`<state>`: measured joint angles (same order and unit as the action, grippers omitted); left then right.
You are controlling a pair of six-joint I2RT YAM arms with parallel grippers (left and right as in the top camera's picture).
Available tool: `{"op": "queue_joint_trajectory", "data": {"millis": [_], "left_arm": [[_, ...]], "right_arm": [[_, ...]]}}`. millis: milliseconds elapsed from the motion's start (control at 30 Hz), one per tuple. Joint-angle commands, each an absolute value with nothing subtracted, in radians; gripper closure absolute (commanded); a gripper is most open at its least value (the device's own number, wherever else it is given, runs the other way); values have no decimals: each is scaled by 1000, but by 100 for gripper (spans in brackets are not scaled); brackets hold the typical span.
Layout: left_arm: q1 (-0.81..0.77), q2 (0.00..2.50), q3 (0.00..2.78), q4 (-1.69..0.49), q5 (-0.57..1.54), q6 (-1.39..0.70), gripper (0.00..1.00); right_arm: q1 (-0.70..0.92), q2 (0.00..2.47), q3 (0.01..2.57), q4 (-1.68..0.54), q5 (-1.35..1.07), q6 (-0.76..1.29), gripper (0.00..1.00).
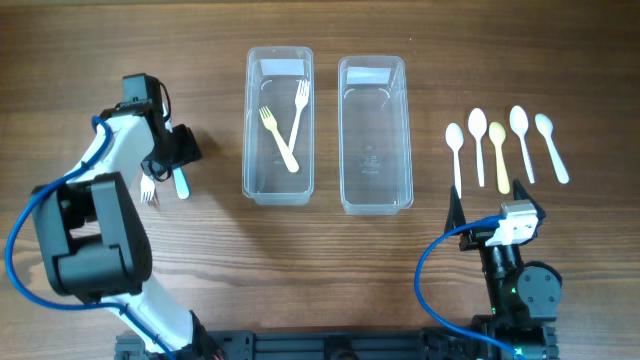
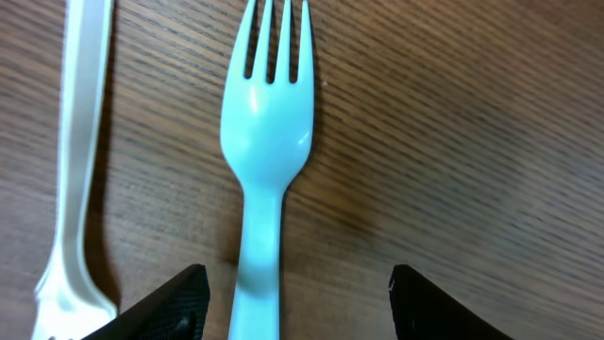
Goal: Pack container
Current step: 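Grasp the light blue fork with the left gripper, then place the light blue fork into the left container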
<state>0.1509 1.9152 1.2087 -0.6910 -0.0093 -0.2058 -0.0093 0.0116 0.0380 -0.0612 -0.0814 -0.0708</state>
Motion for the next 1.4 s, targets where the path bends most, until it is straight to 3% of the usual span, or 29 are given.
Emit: {"op": "queue_joint_trajectory", "data": {"millis": [0, 167, 267, 333, 467, 900, 1367], "left_arm": [[155, 1974, 1197, -677, 7, -186, 37], [155, 1999, 1197, -671, 7, -186, 37], [155, 1995, 1198, -674, 22, -186, 70], [155, 1986, 1201, -682, 30, -187, 88], [155, 1964, 1224, -709, 30, -187, 96], [120, 1813, 1721, -919, 98, -198, 96], [-265, 1913, 1760, -1016, 115, -255, 96]], "right_arm": [[-7, 4, 33, -55, -72, -53, 0], [-7, 4, 33, -55, -72, -52, 0], [-7, 4, 33, -55, -72, -53, 0], [-7, 4, 33, -55, -72, -52, 0], [-7, 4, 33, -55, -72, -52, 0], [-7, 4, 33, -55, -72, -52, 0], [-7, 4, 33, -55, -72, -52, 0]]}}
